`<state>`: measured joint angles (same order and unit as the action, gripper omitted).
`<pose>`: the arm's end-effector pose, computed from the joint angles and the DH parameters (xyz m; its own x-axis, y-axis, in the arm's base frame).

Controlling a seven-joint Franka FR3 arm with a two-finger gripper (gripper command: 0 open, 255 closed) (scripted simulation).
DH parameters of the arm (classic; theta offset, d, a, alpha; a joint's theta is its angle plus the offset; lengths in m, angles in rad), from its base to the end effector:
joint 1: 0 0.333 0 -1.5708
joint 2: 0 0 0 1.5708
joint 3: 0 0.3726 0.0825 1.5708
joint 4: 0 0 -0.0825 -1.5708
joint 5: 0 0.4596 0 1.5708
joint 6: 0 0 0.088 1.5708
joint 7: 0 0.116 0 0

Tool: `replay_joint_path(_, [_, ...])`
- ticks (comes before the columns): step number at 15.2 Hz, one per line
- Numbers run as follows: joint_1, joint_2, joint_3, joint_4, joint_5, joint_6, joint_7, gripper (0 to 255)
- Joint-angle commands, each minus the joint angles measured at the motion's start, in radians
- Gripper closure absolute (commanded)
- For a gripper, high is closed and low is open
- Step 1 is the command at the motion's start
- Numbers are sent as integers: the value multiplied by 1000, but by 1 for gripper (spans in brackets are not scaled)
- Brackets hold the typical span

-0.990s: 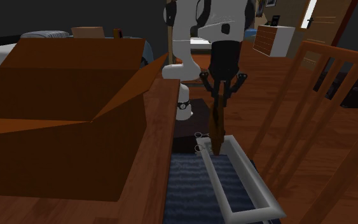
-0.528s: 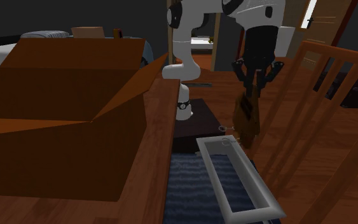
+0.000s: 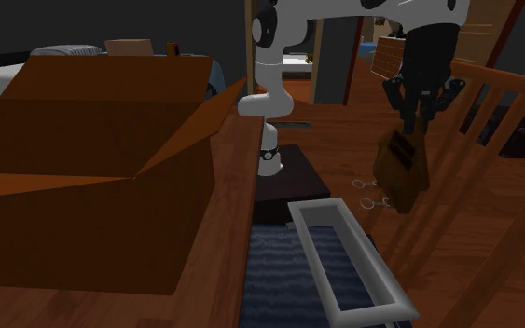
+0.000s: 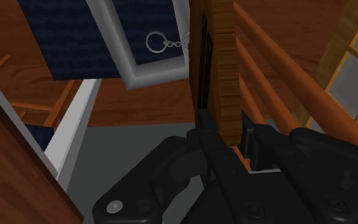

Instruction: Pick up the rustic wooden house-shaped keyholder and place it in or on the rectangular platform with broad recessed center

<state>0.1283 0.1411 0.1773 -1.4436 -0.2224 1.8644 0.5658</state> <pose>0.6863 0.1864 0.6823 0.9178 -0.2126 0.3353 -0.2324 -0.9724 0.0196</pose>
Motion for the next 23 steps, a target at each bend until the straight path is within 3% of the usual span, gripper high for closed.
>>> replay_joint_path(1, [4, 2, 4, -30, 0, 23, 7, 255])
replay_joint_path(23, [4, -4, -14, -333, -26, 315, 65, 255])
